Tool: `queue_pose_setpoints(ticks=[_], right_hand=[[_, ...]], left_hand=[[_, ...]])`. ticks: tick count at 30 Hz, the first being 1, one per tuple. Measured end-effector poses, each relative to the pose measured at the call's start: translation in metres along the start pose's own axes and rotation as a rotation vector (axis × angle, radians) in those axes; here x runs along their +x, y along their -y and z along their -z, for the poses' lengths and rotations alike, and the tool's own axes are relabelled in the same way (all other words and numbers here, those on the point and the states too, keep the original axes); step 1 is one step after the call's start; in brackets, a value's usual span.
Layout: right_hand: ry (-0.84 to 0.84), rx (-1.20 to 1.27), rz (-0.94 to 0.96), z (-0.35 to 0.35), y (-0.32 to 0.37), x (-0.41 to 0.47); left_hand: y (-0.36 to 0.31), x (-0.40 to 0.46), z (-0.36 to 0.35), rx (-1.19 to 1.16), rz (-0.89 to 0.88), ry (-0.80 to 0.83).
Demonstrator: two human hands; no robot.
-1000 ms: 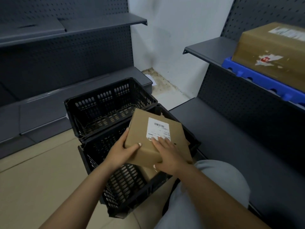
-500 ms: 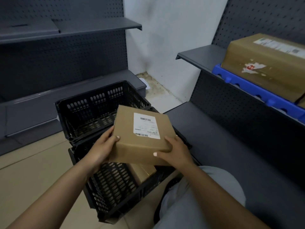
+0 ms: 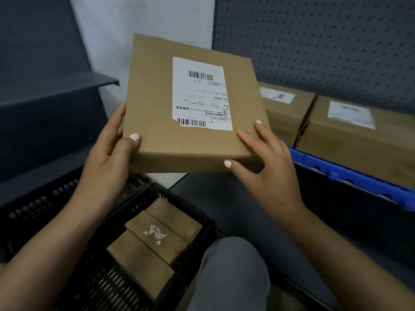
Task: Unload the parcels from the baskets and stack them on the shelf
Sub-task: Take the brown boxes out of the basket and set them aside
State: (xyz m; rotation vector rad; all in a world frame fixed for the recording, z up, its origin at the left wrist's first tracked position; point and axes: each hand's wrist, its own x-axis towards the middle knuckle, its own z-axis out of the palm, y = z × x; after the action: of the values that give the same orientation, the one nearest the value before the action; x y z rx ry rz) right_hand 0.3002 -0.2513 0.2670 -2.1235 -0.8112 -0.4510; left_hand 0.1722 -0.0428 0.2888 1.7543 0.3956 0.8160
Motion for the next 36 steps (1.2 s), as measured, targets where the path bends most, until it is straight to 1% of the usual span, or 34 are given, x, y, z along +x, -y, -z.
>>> queue_pose_setpoints(ticks=[8,13,18,24,26,28,31,36], right_hand=[[-0.217,-0.015,0.037,0.095,-0.004,-0.002],[-0.343,-0.122,0.044,0.171,-0.013,-0.022],[-0.453,-0.281,-0.007,0.252,-0.037,-0.052],[-0.556,-0.452,-0.150,0.333,-0.089,-0.093],[-0.572,-0.504,-0.215,0.350,-0.113,-0.106],[-0.566,-0.565,-0.279,0.361,-0.139,-0.122],[-0.549,-0.612,-0.358,0.368,-0.180,-0.145],[-0.484,-0.559,-0.491,0.371,-0.231,-0.161]], left_hand=[[-0.069,-0.005,-0.056,-0.059,-0.157,0.056],[-0.117,-0.020,-0.103,-0.104,-0.249,0.150],[-0.159,-0.037,-0.174,-0.183,-0.298,0.362],[-0.190,-0.060,-0.274,-0.242,-0.264,0.690],[-0.191,-0.070,-0.310,-0.214,-0.256,0.790],[-0.185,-0.078,-0.345,-0.124,-0.311,0.856],[-0.175,-0.088,-0.390,0.040,-0.413,0.887],[-0.158,-0.093,-0.440,0.210,-0.531,0.920]])
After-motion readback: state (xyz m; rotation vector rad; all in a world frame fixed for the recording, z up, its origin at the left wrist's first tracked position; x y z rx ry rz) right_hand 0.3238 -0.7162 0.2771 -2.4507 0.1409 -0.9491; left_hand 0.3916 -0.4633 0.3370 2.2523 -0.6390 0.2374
